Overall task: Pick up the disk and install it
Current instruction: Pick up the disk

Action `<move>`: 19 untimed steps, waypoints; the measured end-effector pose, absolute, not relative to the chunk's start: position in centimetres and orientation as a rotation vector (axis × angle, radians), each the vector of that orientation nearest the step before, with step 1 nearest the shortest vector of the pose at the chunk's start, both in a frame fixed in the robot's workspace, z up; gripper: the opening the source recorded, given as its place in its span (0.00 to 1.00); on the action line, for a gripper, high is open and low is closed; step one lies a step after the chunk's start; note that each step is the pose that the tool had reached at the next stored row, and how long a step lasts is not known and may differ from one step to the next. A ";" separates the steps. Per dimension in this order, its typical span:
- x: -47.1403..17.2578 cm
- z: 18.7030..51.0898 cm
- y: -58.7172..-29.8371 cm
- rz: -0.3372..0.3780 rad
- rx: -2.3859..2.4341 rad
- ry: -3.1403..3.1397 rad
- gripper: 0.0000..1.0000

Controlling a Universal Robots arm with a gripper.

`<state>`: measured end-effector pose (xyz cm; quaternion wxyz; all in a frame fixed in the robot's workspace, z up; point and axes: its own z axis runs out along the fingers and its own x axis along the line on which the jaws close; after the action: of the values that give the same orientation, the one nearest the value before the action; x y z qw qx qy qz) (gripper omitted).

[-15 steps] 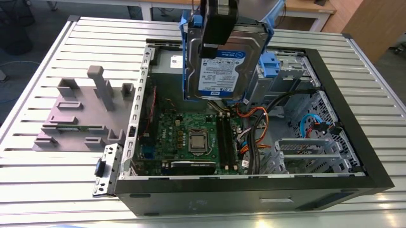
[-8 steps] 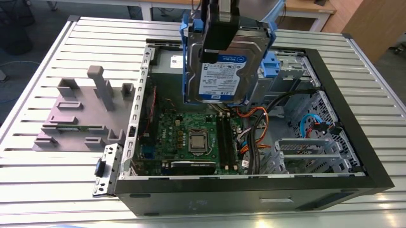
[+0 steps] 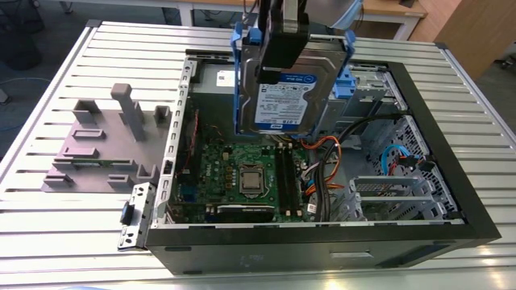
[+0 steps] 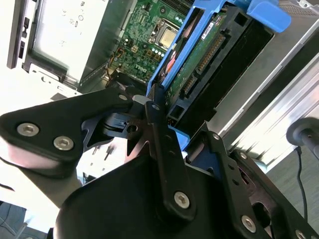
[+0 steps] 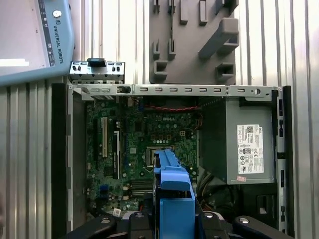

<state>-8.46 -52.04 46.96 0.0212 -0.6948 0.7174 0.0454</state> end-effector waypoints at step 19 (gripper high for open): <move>-7.8 46.9 -53.0 0.141 -2.154 2.224 0.37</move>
<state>-7.80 -53.01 46.88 0.0212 -0.6948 0.7175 0.0454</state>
